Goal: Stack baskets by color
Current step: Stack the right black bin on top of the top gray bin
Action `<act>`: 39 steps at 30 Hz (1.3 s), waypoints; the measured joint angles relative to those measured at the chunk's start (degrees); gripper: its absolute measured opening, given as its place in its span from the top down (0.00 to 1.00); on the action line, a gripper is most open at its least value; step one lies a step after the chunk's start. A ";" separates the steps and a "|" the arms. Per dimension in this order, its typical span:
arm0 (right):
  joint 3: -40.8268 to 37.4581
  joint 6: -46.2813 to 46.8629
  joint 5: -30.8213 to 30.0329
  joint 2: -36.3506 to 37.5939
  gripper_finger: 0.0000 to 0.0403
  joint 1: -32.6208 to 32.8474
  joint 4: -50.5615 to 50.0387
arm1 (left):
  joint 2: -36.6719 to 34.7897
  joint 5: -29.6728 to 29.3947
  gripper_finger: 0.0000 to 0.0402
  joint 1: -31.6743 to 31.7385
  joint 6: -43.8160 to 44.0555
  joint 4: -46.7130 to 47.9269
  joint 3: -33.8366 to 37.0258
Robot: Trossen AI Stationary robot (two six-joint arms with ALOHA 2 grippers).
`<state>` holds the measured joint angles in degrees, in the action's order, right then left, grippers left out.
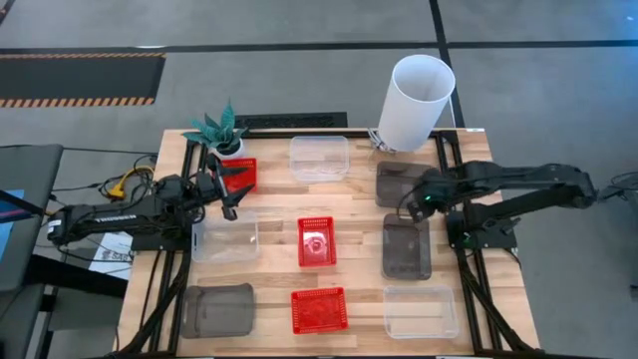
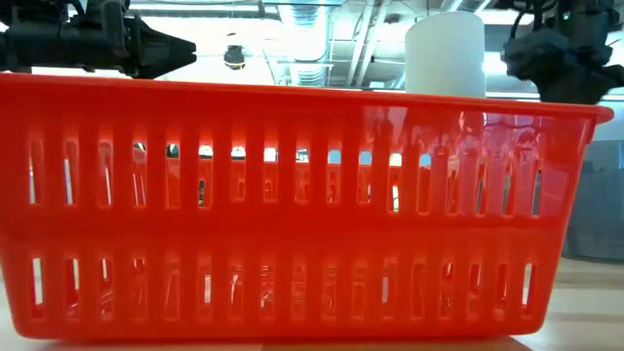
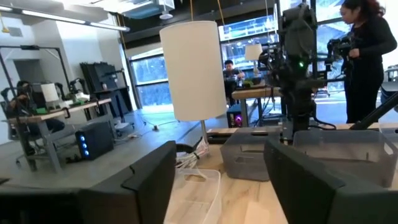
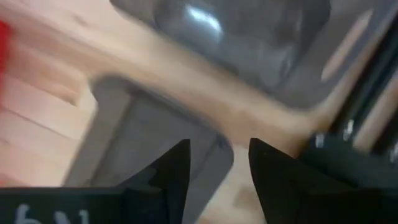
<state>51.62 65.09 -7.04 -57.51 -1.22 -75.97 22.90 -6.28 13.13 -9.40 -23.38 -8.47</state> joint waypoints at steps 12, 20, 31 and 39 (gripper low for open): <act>-8.63 17.76 6.62 -6.28 0.38 11.34 1.48 | 0.00 0.02 0.37 0.00 0.61 1.77 0.00; -10.87 22.17 7.11 -6.16 0.36 16.22 7.78 | 0.00 0.06 0.37 0.00 0.61 1.71 -0.04; -12.83 22.57 9.05 -10.22 0.60 17.72 16.01 | 0.00 1.51 0.37 -0.02 2.99 1.90 -0.07; -12.81 20.35 8.17 -8.03 0.96 17.50 17.59 | -0.02 1.47 0.37 -0.02 4.10 2.57 -0.09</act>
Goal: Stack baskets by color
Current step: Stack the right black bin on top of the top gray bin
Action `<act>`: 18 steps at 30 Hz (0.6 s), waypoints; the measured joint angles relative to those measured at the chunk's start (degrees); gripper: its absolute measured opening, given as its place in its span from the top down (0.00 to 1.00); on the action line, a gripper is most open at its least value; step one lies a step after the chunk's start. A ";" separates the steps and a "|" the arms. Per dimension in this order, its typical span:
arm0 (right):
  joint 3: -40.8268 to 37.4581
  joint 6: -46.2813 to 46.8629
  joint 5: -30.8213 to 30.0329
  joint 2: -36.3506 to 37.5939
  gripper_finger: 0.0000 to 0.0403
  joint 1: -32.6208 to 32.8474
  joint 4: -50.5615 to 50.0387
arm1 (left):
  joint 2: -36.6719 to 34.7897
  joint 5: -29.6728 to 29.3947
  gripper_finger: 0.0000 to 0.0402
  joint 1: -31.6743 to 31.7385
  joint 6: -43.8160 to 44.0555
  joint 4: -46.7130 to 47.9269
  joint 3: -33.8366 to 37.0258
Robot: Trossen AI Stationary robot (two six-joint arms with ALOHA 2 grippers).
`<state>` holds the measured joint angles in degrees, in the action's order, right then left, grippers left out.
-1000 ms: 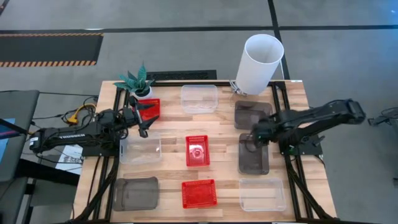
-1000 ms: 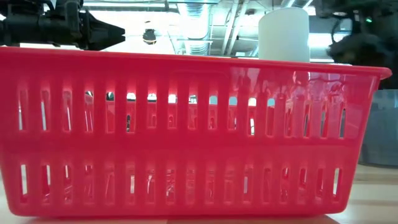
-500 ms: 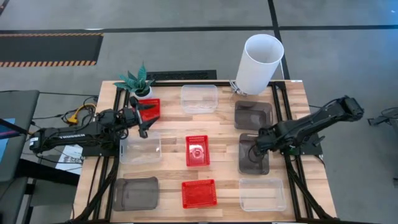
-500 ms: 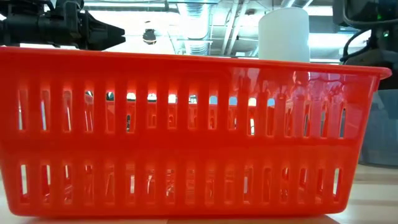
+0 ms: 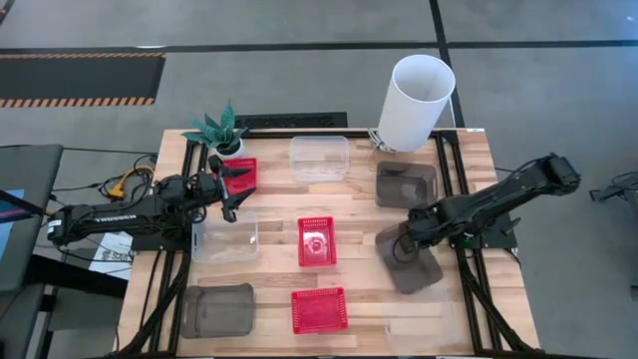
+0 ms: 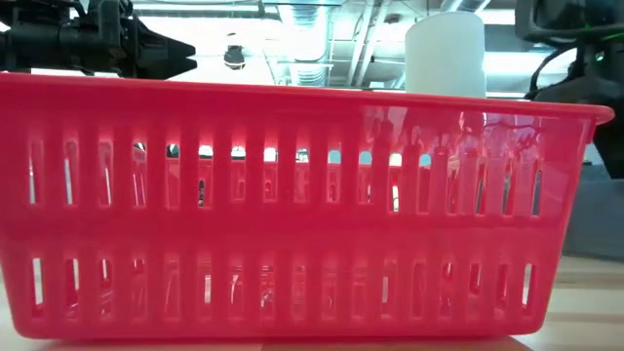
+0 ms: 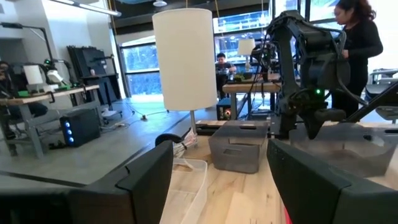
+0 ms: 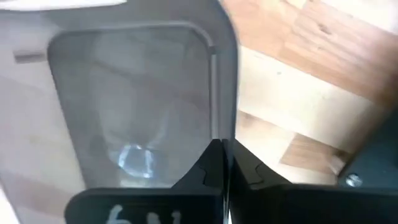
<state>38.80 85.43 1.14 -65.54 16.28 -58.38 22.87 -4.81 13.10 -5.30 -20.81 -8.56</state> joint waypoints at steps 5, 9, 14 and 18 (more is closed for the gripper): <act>0.98 -1.60 -1.87 4.09 0.98 -0.03 0.30 | 0.00 -0.02 0.37 0.01 0.19 0.42 0.00; 3.23 -3.63 -6.11 7.59 0.98 -0.03 0.34 | 0.00 -0.03 0.37 0.00 0.59 0.47 0.00; 5.88 -7.92 -12.42 11.17 0.99 -0.09 0.17 | -0.02 -0.05 0.37 0.02 1.55 0.85 0.00; 8.35 -13.09 -16.23 13.47 0.99 -1.36 0.44 | 0.00 0.02 0.37 0.00 1.66 0.93 0.00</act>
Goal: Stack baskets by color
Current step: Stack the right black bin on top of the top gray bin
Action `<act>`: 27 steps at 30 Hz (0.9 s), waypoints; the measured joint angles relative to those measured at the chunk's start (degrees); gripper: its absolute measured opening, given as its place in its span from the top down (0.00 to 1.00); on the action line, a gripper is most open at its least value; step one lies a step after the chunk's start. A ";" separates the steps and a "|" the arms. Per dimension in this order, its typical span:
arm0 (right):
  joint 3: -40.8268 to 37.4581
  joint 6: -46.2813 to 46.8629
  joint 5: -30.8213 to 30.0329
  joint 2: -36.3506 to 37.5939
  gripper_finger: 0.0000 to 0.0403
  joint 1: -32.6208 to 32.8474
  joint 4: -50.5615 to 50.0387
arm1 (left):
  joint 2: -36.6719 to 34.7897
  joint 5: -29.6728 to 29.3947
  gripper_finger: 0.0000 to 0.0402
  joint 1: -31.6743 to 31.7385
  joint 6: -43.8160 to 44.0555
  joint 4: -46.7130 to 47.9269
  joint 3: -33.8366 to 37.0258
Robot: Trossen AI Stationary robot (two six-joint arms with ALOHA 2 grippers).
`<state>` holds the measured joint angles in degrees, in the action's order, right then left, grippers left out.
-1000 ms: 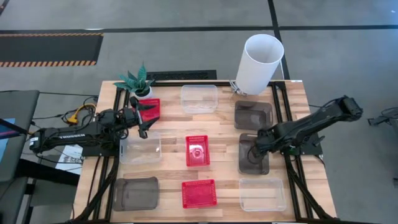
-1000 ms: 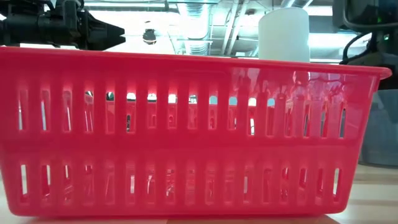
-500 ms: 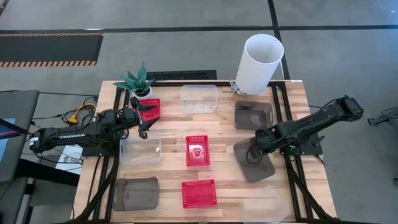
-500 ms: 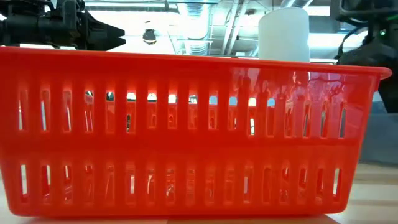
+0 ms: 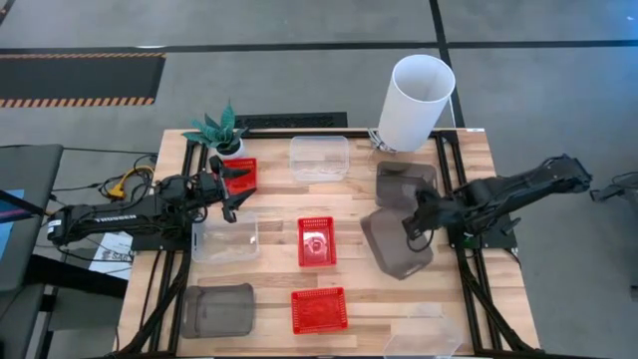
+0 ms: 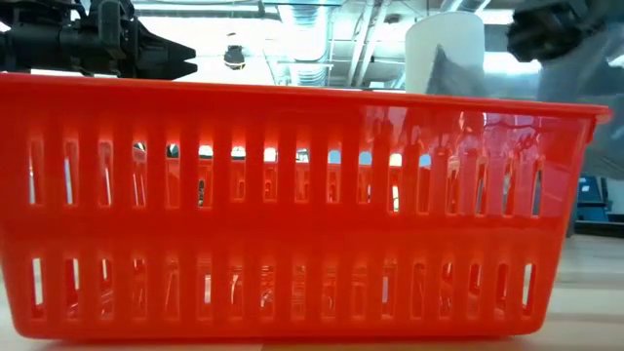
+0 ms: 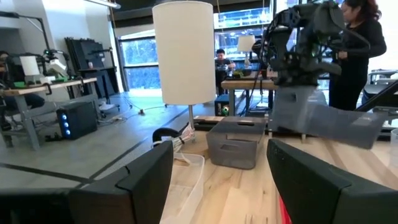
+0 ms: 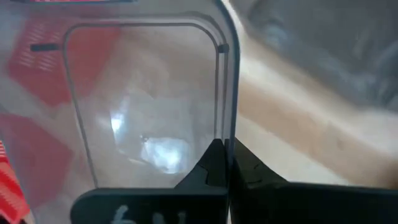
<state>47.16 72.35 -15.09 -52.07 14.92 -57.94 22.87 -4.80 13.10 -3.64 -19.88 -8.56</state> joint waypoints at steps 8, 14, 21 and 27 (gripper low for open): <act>5.99 -15.71 -1.58 0.73 0.99 -5.11 -0.19 | 0.00 -0.05 0.37 0.00 0.36 -0.02 0.00; 12.48 -36.39 -1.56 0.26 1.00 -11.11 -2.22 | 0.00 -0.07 0.37 0.00 0.44 -0.02 0.00; 17.51 -68.50 -1.60 0.25 1.00 -17.49 -4.48 | 0.00 -0.07 0.37 0.00 0.46 -0.01 0.00; 17.51 -93.19 -1.56 -3.03 1.00 -22.13 -5.32 | 0.00 -0.12 0.37 0.01 0.91 -0.04 0.00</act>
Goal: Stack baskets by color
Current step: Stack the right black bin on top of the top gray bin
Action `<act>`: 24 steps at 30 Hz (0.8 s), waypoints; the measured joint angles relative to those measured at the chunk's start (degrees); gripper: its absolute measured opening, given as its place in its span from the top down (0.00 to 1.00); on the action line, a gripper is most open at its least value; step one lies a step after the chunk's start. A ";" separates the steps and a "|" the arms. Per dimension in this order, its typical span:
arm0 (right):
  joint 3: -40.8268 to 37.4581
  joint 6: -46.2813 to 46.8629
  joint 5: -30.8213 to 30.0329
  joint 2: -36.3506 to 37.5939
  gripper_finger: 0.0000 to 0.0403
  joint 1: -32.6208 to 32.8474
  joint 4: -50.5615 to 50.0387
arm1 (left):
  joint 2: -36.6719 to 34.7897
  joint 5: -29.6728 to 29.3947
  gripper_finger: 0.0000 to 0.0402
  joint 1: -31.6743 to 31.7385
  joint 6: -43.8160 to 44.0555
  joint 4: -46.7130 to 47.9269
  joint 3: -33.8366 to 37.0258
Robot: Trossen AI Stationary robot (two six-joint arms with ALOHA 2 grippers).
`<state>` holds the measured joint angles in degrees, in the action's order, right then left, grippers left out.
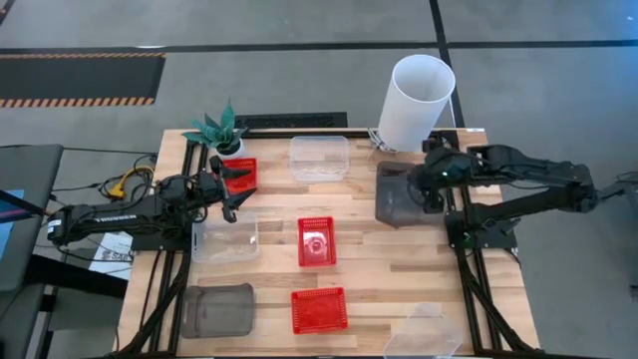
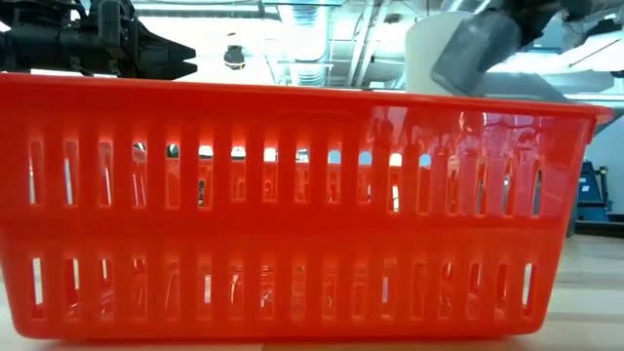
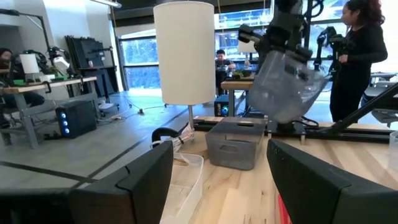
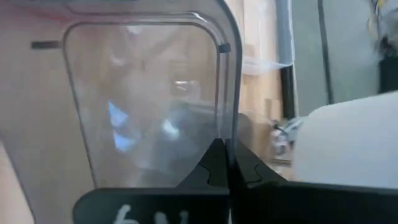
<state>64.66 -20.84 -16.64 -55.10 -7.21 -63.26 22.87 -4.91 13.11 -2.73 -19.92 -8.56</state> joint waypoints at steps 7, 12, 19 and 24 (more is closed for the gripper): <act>0.00 -9.94 0.02 -5.78 1.00 -7.92 0.73 | 0.00 -0.06 0.37 0.00 1.44 -0.04 0.00; 0.00 -11.34 0.16 -9.15 1.00 -12.82 0.74 | 0.00 -0.08 0.37 -0.01 1.53 -0.07 0.00; 0.97 -12.60 0.30 -11.84 1.00 -16.73 -0.14 | 0.00 -0.52 0.37 -0.01 1.52 -0.09 0.00; 3.94 -11.23 0.26 -14.05 1.00 -18.60 -1.08 | 0.00 -0.52 0.37 0.00 0.97 -0.09 0.00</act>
<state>68.60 -32.07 -16.38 -69.15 -25.81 -64.34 22.87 -5.43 13.11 -1.76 -20.01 -8.56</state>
